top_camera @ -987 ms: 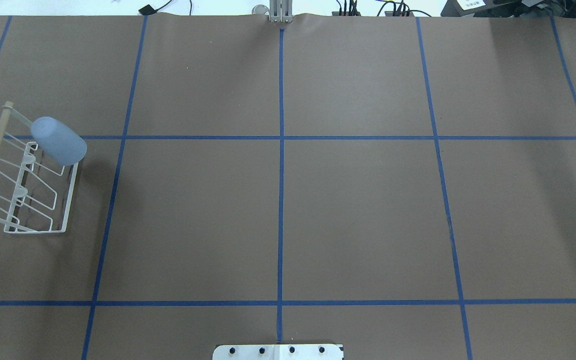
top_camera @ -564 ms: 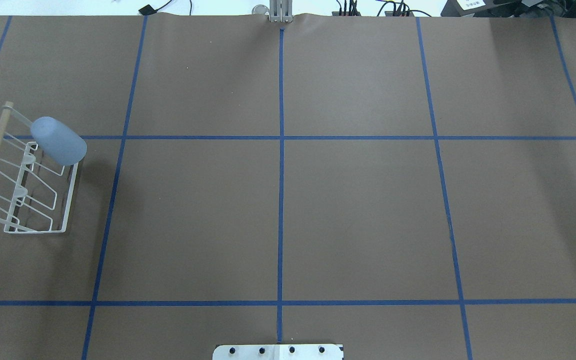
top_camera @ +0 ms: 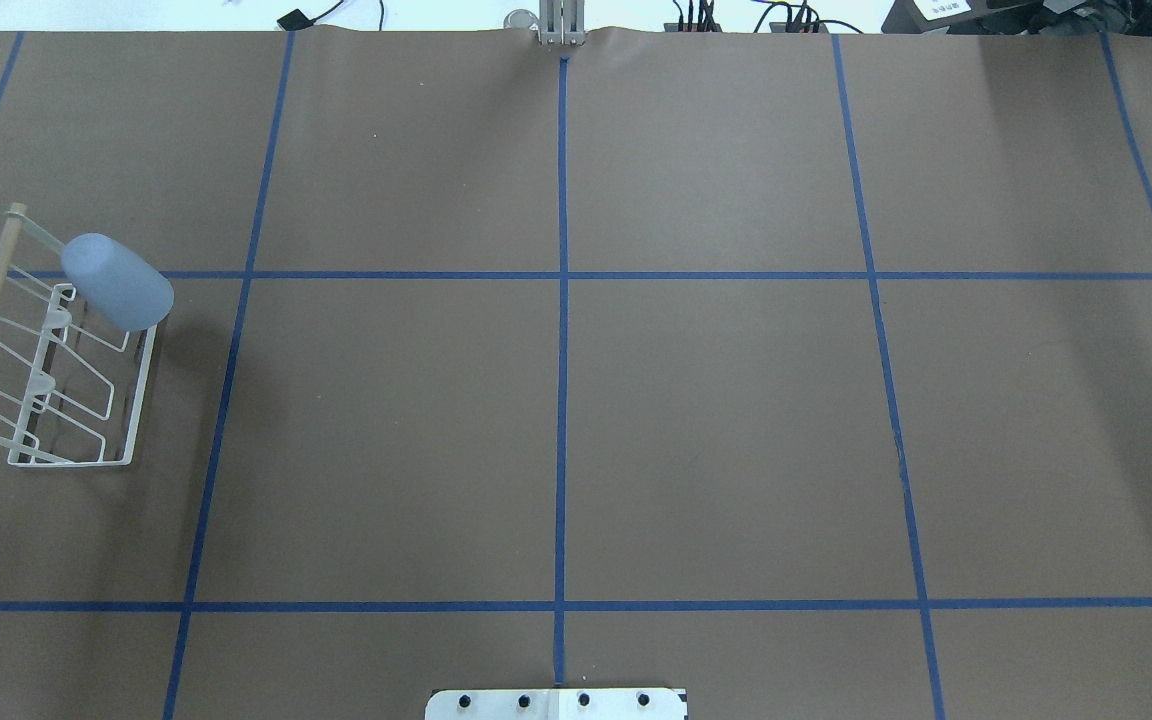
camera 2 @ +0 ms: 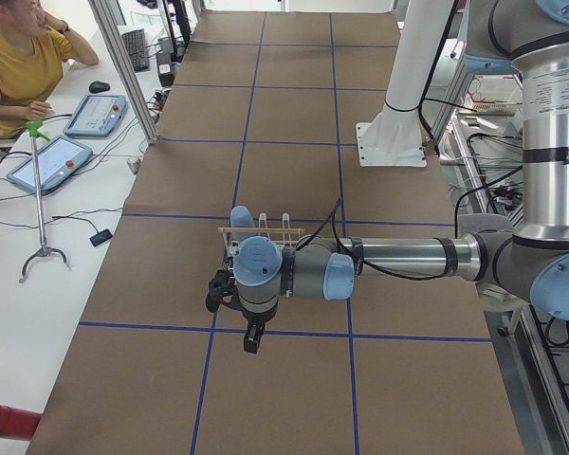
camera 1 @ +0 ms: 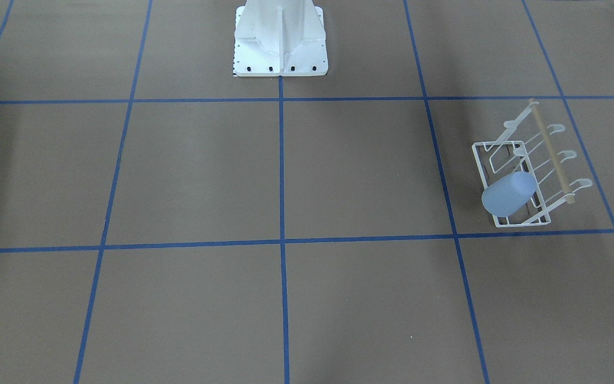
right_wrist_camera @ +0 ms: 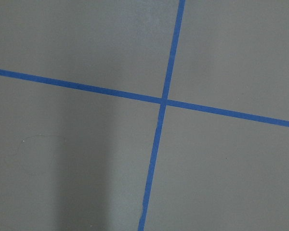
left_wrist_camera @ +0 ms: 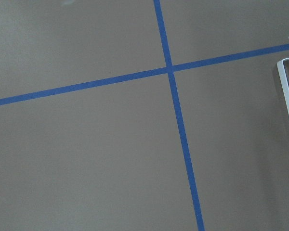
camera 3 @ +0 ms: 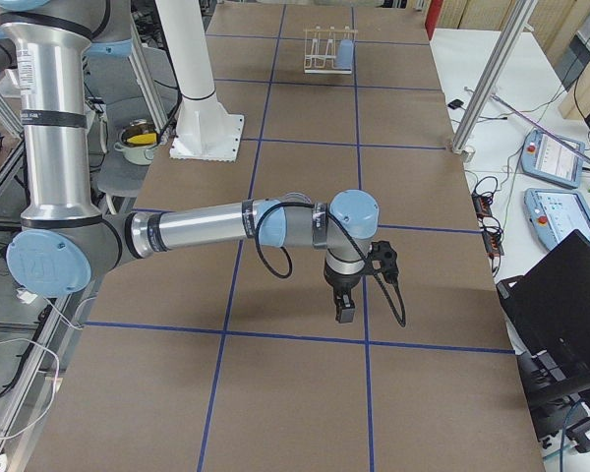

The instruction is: Hang cup on cup holder

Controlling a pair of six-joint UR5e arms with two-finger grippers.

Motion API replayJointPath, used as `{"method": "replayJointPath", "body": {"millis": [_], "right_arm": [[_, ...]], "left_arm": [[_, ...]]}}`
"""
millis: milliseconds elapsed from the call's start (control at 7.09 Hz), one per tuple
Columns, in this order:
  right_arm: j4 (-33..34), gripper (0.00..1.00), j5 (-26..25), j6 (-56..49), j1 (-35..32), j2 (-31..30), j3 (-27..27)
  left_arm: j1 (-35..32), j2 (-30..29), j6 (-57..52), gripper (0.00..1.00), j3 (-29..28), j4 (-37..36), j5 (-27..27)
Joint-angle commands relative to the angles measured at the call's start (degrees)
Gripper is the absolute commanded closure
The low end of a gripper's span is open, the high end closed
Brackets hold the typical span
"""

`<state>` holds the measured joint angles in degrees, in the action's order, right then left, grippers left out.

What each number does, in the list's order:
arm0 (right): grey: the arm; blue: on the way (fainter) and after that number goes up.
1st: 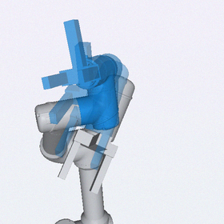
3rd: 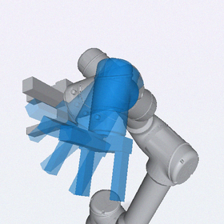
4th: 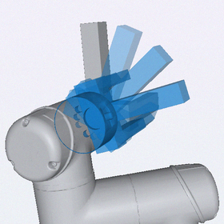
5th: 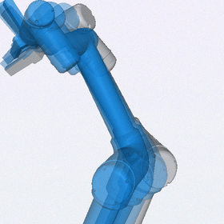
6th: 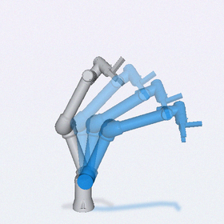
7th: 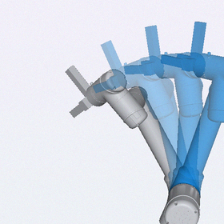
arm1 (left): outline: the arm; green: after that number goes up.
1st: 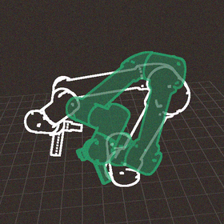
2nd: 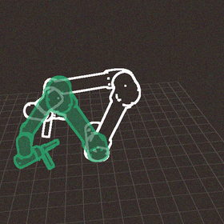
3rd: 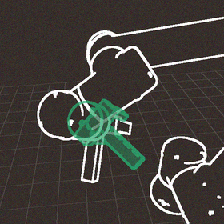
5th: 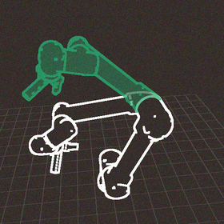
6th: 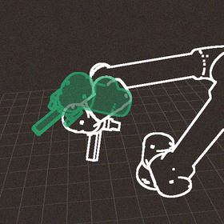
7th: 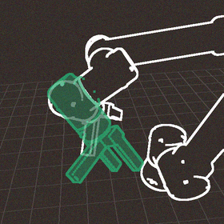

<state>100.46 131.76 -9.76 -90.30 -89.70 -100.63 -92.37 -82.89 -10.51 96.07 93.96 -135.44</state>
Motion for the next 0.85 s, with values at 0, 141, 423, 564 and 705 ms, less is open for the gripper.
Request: {"method": "replayJointPath", "body": {"millis": [0,141,423,564,705], "right_arm": [[0.00,0.00,-0.10,0.00,0.39,-0.03,0.00],[0.00,0.00,-0.10,0.35,0.48,-0.03,0.00],[-0.09,0.00,-0.10,0.97,0.92,-0.03,0.00],[-0.09,0.00,-0.10,0.97,1.09,-0.03,0.00],[-0.09,0.00,-0.10,0.97,1.09,0.06,-0.09]], "left_arm": [[0.00,0.01,-0.04,0.02,0.00,0.00,0.00],[0.00,0.01,0.05,0.02,0.00,0.00,0.00],[0.00,0.01,0.05,0.02,0.43,0.00,0.00],[0.00,0.01,0.05,0.02,0.44,0.00,0.00],[0.00,0.01,0.05,0.02,0.44,0.00,0.00]]}}
